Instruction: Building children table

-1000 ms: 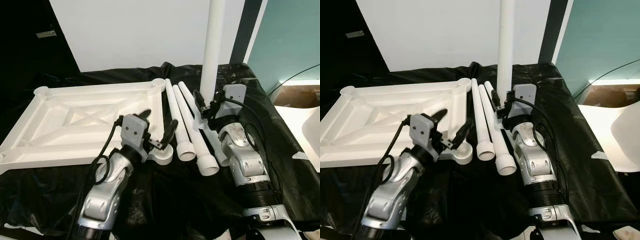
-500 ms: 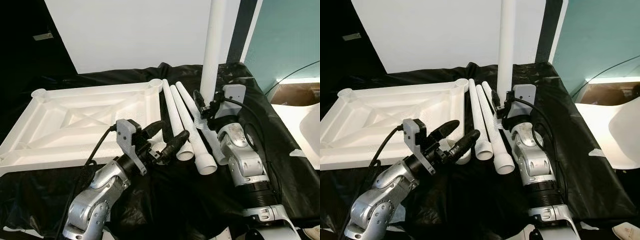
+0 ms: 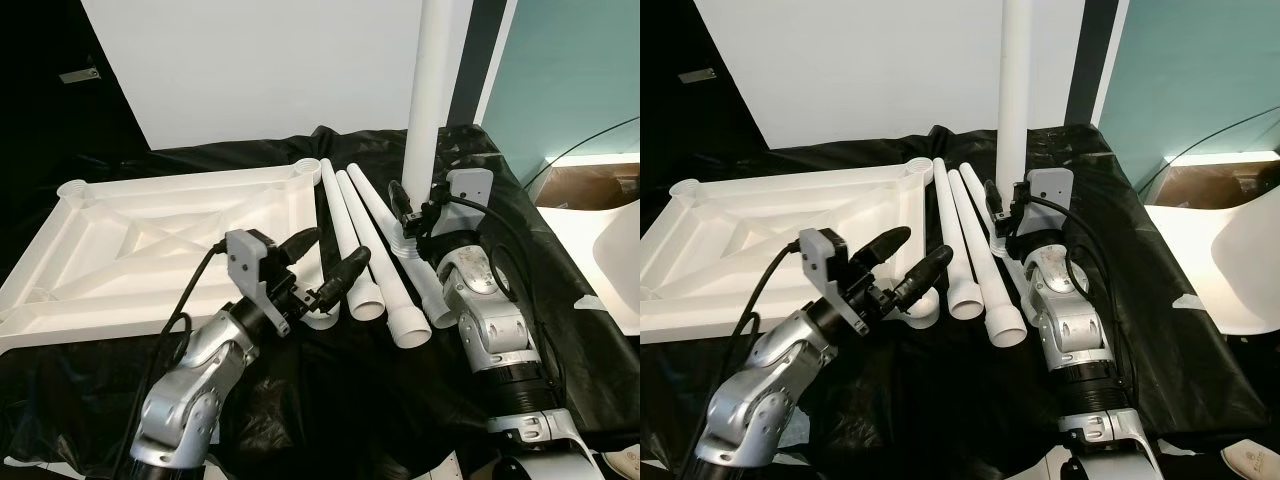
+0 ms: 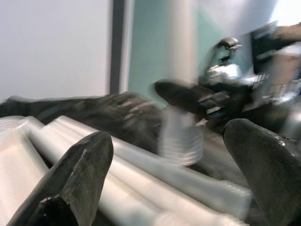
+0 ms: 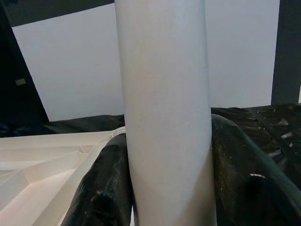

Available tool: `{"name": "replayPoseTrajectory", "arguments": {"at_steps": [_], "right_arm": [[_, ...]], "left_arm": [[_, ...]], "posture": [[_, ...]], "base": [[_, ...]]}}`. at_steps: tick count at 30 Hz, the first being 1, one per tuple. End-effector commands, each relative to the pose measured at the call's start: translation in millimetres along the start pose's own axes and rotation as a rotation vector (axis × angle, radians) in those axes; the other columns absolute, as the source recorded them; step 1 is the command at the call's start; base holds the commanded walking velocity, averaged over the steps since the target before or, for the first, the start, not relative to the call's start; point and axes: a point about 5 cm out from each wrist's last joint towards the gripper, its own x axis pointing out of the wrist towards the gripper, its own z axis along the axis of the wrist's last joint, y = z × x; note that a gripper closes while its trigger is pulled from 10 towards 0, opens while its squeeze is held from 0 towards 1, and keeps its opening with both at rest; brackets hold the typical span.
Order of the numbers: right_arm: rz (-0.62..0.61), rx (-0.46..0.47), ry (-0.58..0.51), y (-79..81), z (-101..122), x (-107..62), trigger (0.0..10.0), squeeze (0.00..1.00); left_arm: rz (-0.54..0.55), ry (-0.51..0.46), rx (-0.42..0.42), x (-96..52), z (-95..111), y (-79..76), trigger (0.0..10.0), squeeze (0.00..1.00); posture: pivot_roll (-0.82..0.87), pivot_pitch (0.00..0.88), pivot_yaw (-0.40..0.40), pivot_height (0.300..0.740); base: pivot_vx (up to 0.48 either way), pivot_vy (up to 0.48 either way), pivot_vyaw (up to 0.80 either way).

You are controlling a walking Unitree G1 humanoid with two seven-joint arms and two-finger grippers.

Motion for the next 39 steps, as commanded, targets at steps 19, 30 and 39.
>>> {"name": "replayPoseTrajectory", "arguments": {"at_steps": [19, 30, 39], "right_arm": [[0.013, 0.020, -0.013, 10.0, 1.5, 0.5, 10.0, 0.00], [-0.005, 0.032, -0.006, 11.1, -1.5, -0.6, 10.0, 0.00], [0.023, 0.030, 0.010, 12.5, -2.6, 1.1, 10.0, 0.00]], "left_arm": [[0.757, 0.397, 0.298, -42.6, -39.1, 94.9, 10.0, 0.00], [0.426, 0.483, -0.127, -41.6, -57.5, 70.2, 10.0, 0.40], [-0.050, 0.309, -0.239, -36.7, -32.8, 19.0, 10.0, 0.15]], "posture": [[0.08, 0.000, 0.103, 0.740], [0.08, 0.000, 0.120, 0.740], [0.07, 0.000, 0.113, 0.740]], "base": [[0.000, 0.000, 0.00], [0.000, 0.000, 0.00], [0.000, 0.000, 0.00]]}}
